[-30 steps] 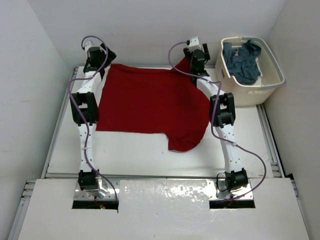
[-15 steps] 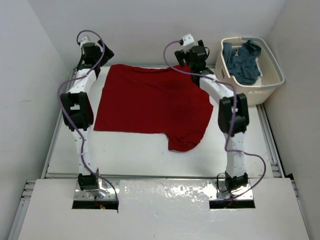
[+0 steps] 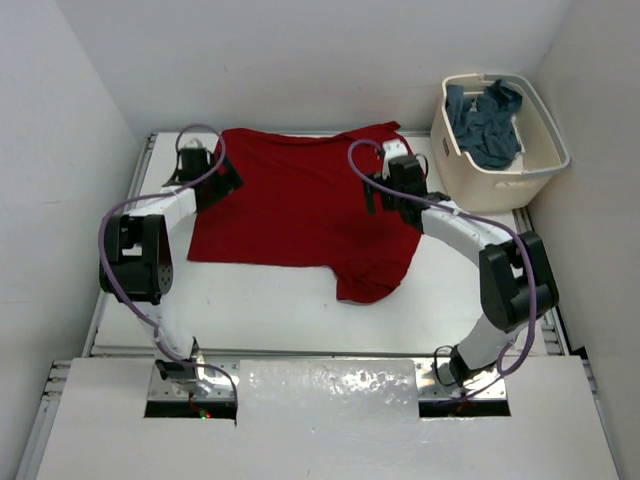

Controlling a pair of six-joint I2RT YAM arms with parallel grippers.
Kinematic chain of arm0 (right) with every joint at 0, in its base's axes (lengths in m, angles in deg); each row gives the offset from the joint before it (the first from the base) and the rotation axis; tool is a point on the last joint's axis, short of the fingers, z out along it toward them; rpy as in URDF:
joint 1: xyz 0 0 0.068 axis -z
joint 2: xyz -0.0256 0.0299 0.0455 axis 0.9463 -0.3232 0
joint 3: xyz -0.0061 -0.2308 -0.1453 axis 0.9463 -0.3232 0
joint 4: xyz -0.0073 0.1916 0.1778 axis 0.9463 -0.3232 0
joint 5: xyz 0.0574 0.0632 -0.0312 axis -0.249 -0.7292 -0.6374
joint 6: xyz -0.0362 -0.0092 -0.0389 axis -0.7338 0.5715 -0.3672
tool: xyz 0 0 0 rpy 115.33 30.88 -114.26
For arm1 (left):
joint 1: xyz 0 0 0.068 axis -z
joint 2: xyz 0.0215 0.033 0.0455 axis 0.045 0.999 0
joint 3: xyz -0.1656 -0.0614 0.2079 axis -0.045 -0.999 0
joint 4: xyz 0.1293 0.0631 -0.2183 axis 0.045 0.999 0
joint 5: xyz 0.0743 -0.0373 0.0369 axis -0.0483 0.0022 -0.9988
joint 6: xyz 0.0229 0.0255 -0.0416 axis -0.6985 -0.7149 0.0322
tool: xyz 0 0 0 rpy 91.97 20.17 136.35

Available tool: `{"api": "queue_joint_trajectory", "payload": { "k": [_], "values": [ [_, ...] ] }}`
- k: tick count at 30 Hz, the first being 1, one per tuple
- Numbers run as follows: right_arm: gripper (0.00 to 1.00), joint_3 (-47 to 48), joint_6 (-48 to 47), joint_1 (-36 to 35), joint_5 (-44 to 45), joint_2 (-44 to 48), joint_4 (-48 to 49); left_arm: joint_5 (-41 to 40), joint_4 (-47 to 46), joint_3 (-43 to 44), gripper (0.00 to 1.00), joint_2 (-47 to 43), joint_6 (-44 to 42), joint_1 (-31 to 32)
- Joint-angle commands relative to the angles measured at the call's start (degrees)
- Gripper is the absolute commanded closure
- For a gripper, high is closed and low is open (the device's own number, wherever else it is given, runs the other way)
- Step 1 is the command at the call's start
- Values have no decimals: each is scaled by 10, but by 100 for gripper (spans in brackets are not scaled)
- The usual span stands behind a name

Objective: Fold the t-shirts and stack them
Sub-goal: Flatten out the tshirt

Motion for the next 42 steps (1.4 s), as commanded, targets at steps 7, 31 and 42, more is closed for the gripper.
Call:
{"api": "queue_joint_trajectory", "payload": {
  "k": [7,31,42],
  "values": [
    [1,-38,54,6,-48,-65,-68,27,-37,-99,0,9,12,1],
    [1,-227,60,3,-21,141,-116,-34,31,-309,0,-252,62,22],
    [2,-247,31,-253,-35,292,-279,-109,196,-225,0,-435,100,31]
  ]
}}
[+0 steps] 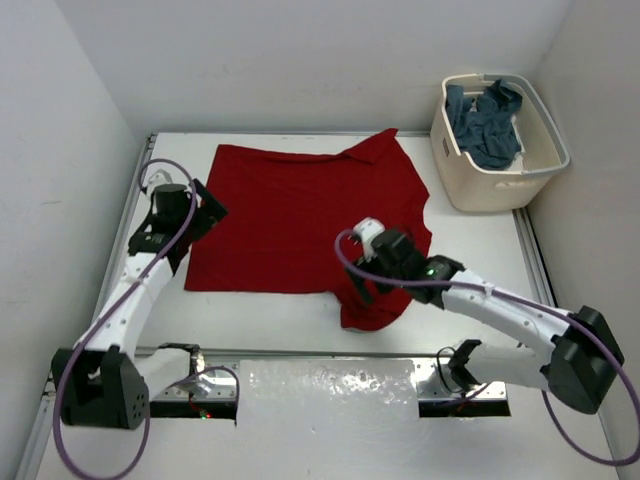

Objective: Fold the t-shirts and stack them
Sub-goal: Flatten out the tshirt

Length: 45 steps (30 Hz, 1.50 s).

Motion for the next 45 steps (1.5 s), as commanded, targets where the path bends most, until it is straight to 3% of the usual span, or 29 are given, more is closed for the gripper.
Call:
{"api": "queue_joint_trajectory", "payload": {
  "k": [1,3,7,10,14,17,20,21,23,24,27,30,32,34,37,38,39,45],
  "values": [
    [2,-25,0,-78,-8,3,-74,-24,59,4,0,-52,14,2],
    [2,-34,-1,-135,-10,-5,-75,-23,71,-3,0,-72,17,2],
    [8,-55,-1,-182,-30,-56,-49,-9,75,-30,0,-97,16,2],
    [10,-63,2,-184,-10,-75,-36,-14,81,-39,0,-104,17,2],
    [23,-83,-3,-184,-9,-99,24,-10,76,-49,0,-105,14,2],
    [23,-91,-8,-183,0,-130,68,-10,72,-47,0,-97,10,2],
    [49,-75,0,-183,32,-161,59,-10,69,-42,0,-87,8,2],
    [69,-68,6,-184,38,-164,48,-7,68,-41,0,-83,3,2],
    [84,-47,39,-184,52,-153,-5,-5,67,-41,0,-79,-1,2],
    [84,-37,39,-184,56,-147,-31,-5,64,-41,0,-80,-2,2],
    [100,31,91,-184,33,-142,-174,-4,60,-43,0,-77,-7,2],
    [100,103,98,-184,-50,-154,-310,2,59,-42,0,-74,-11,2],
    [96,132,96,-184,-98,-164,-360,5,57,-44,0,-73,-11,2],
    [93,130,100,-182,-185,-169,-348,12,53,-46,0,-70,-12,2],
    [70,126,100,-176,-213,-186,-316,12,59,-48,0,-65,-12,2],
    [27,126,101,-176,-204,-192,-311,12,59,-48,0,-63,-13,2],
    [4,127,102,-176,-192,-200,-311,12,62,-47,0,-62,-15,2],
    [1,132,99,-167,-117,-160,-302,-10,95,-41,0,-54,-3,2]
  ]
}}
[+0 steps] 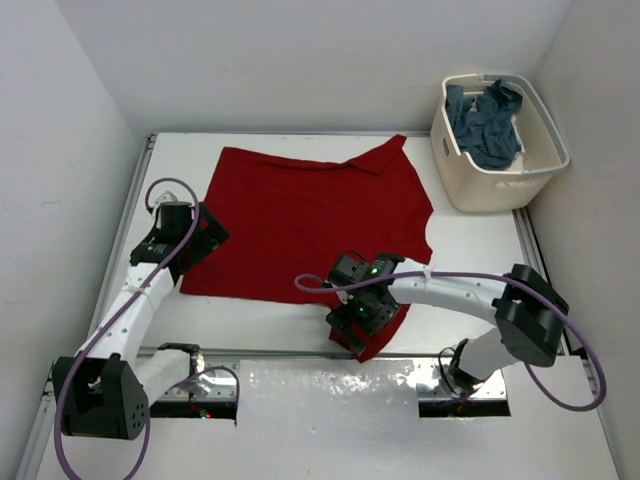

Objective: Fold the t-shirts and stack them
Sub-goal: Flatten out the tshirt

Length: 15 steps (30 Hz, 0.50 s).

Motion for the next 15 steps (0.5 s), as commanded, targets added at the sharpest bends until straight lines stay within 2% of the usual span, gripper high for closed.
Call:
{"api": "queue_joint_trajectory", "payload": {
  "k": [1,3,4,7,13,14,15],
  "values": [
    [1,4,7,29,34,58,4,-9,-6,3,0,3,5,2],
    [1,-15,9,68,14,79,36,9,-30,-3,0,14,3,2],
    [1,-36,8,114,0,89,48,16,-45,-5,0,20,7,2],
    [1,-44,-9,180,33,91,85,28,-90,-5,0,51,8,1],
    [1,-64,-12,319,-12,29,197,49,-181,8,0,144,15,2],
    [1,-65,-8,351,-34,5,249,44,-188,18,0,188,14,0],
    [1,-65,-10,351,-34,-8,250,44,-188,23,0,189,12,0]
  ]
}}
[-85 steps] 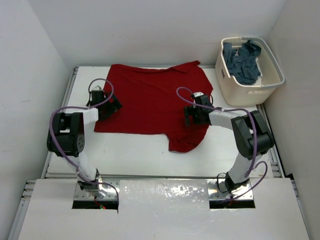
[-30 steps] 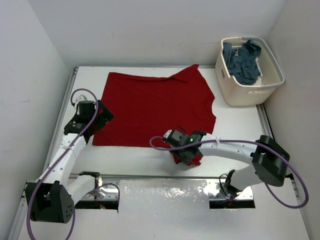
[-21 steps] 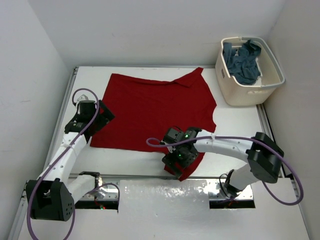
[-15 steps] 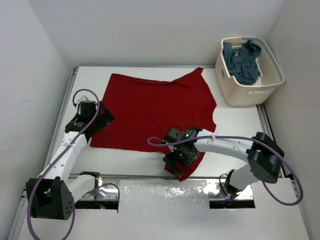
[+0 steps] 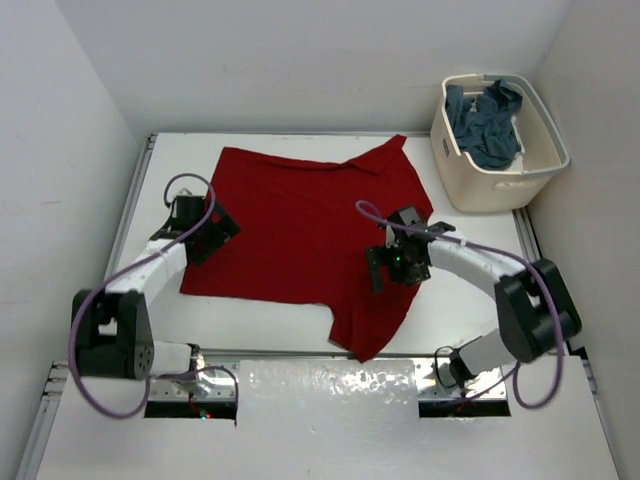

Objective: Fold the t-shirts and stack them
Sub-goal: Flatten out the tshirt, then grap the side of the flattened tshirt closest away from the robot with both arms

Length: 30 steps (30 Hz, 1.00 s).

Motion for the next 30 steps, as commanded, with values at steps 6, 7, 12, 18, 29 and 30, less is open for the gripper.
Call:
{"api": "queue_joint_trajectory", "payload": {
  "k": [6,7,12,18,29,30],
  "values": [
    [1,29,11,144,-42,-138,147,47,-122,46,0,130,-10,0],
    [1,37,13,167,-58,-163,154,47,-114,53,0,144,-11,-2],
    [1,78,0,198,-25,-212,140,51,-93,89,0,209,-12,-2],
    [1,136,-40,215,29,-224,83,40,-44,104,0,178,-5,-2],
    [1,61,-86,74,54,-2,15,-118,246,99,0,15,98,-6],
    [1,45,-77,48,54,16,11,-130,276,85,0,7,109,-9]
  ]
}}
